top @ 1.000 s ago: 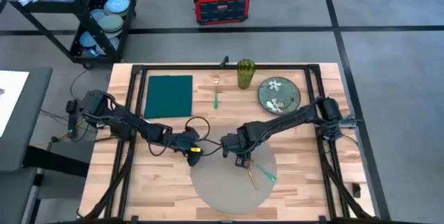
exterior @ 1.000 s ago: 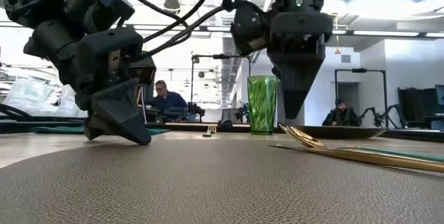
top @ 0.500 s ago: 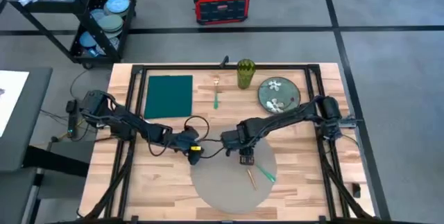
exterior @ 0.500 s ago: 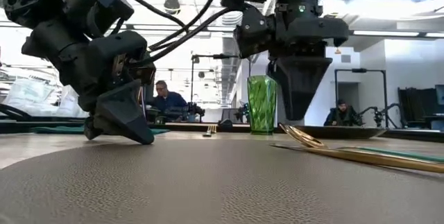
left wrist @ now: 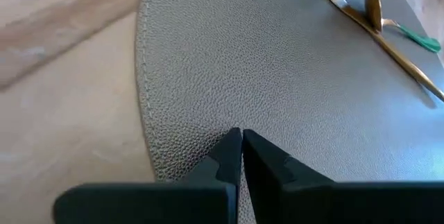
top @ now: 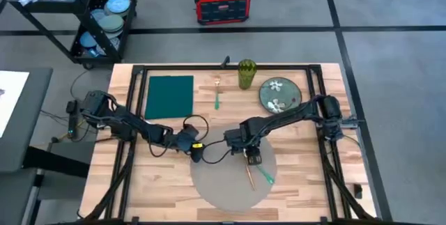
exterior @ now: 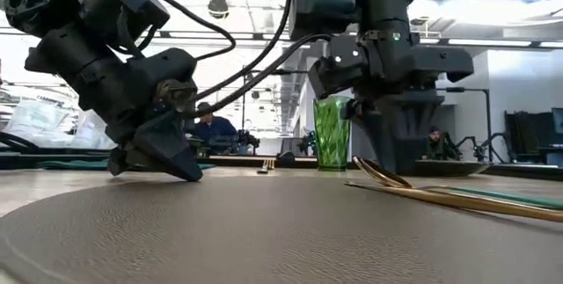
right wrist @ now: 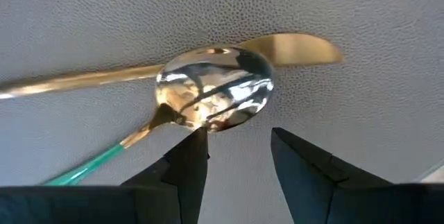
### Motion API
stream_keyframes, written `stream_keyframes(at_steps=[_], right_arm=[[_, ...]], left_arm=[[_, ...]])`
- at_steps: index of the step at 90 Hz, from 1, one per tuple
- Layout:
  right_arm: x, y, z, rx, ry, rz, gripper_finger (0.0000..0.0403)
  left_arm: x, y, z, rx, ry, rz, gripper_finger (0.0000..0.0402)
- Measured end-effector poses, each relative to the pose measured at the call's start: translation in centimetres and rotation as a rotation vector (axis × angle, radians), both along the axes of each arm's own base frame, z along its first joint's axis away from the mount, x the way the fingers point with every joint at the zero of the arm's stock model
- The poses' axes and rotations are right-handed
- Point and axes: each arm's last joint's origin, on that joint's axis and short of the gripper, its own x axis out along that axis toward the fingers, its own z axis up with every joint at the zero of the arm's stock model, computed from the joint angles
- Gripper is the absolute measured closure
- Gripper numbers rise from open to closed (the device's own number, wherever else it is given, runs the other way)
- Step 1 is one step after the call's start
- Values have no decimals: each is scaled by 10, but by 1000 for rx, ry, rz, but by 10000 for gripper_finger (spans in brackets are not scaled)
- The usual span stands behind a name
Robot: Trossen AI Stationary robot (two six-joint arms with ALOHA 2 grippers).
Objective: Set table place
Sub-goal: Put the spoon on the gray placemat
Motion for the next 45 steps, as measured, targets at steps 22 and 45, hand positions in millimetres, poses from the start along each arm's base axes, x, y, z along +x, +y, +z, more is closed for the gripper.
stream_keyframes(at_steps=[22,45], right_arm=[[3,-9,1,14,-22,50,255],[13,-15,13,67,-95,141,255]], left_arm=[[0,0,0,1,-1,1,402],[0,0,0,3,-2,3,402]])
